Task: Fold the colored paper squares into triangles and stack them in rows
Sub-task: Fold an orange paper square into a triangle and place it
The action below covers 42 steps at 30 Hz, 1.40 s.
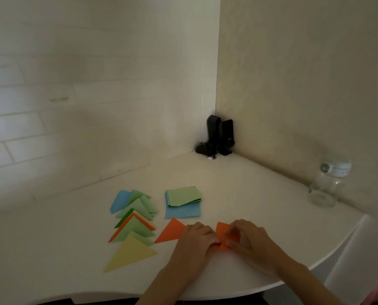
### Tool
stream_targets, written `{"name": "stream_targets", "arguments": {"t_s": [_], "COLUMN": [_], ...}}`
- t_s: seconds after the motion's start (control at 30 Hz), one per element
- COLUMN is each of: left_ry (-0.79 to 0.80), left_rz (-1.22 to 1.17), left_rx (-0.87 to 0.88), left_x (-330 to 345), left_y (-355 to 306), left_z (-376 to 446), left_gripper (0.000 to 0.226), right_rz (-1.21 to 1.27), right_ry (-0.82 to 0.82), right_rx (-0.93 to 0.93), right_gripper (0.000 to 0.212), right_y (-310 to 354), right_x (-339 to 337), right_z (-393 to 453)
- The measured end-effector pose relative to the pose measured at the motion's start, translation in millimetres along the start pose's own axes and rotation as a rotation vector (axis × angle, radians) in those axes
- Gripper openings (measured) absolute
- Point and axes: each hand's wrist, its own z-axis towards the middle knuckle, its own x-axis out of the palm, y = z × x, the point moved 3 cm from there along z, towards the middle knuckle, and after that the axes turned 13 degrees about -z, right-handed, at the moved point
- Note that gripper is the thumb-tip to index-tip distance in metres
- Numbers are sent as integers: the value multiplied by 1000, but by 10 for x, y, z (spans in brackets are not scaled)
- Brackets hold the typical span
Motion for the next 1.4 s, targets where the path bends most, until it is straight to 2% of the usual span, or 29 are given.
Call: {"name": "stream_targets", "arguments": {"t_s": [0.1,0.17,0.37,0.47,0.67,0.8,0.97,1.03,1.17,1.27,1.4], "left_ry": [-38,-72,-141,-137,-160,-155,-128,-121,-103,-82,-22], "left_rz": [30,0,-139,-171,-213,-192,-279,-314,-331,-272,-163], "left_rx": [-7,-47,-211,-267,-322,-331,-414,-438,-417,-366,-331], "left_x": [28,44,58,55,136,172,197,195,153,149,116], "left_y": [-26,-19,-1,-13,10,32,132,157,157,150,104], "left_z": [-16,-15,36,70,95,124,151,159,170,162,187], "left_gripper": [14,12,24,31,36,36,34,33,25,18,25], "right_rz": [-15,-30,-17,-54,-82,-186,-49,-34,37,65,154], "right_ry": [-162,-206,-311,-296,-226,-340,-311,-227,-101,-68,-37], "right_rx": [-36,-60,24,103,149,165,222,241,226,182,142], "right_gripper": [36,47,29,34,46,39,57,65,67,60,41], "right_y": [-75,-165,-160,-101,-86,-87,-117,-142,-221,-227,-208], "right_x": [49,123,212,218,232,265,229,211,180,147,46], "right_z": [-44,-81,-92,-68,-32,-22,5,40,72,60,71]}}
